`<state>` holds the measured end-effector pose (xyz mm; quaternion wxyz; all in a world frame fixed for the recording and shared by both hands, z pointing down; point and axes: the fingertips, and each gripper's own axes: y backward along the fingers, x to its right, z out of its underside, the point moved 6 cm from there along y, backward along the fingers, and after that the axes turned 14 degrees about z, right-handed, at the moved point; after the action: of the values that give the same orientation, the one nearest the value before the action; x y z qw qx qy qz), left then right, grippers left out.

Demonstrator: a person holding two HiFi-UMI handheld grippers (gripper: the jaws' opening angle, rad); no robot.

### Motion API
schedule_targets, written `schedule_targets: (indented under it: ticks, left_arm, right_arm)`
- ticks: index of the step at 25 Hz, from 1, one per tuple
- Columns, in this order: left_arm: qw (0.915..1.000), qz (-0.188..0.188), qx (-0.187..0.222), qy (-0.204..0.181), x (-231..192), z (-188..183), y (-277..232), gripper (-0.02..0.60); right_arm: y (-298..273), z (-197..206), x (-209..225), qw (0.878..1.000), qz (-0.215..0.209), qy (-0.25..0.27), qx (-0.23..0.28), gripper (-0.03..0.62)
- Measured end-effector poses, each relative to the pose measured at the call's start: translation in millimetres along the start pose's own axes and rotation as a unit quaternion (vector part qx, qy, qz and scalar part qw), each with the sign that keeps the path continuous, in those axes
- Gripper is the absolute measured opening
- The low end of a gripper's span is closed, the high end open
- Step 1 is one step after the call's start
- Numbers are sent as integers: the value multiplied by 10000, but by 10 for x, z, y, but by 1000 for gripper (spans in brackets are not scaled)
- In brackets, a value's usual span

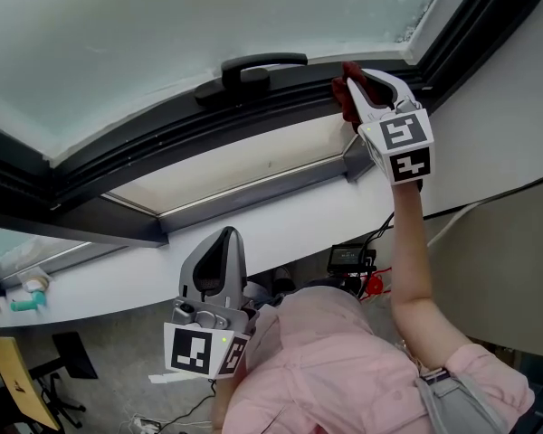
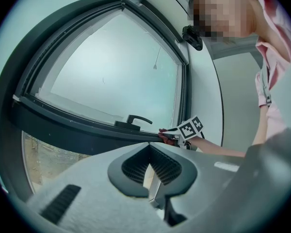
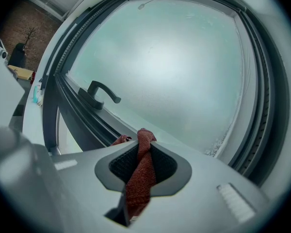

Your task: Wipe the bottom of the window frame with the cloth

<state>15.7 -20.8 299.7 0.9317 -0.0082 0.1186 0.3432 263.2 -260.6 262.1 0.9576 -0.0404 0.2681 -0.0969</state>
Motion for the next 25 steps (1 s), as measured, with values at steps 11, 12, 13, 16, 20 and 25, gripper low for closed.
schedule_targets:
  ticks: [11,12,13,16,20,25]
  left_arm:
    - [10000,8,-63,-26,143,40,-38,-6]
    - [10000,18,-68,-24,152,41,-41,-6]
    - [10000,29,-69,-27,161,40,-42,-6]
    - [9999,52,-89,-39,185,43,-32,-6]
    - [9999,100,-111,-43,206,44,-31,-6]
    - [9998,147,-81,-80,224,17,-21,-6]
  right_arm:
    - [-21,212,358,9996,247,-56,-140,64]
    - [-28,236,399,9995,282,-57,-164,64]
    - [-34,256,437,9993,314,-59,-184,64]
    - [-44,309,529,9989,398,-59,-236,64]
    - [-59,348,595,9984,465,-64,-308,64]
    - [-67,356,620,9983,465,-89,-345,63]
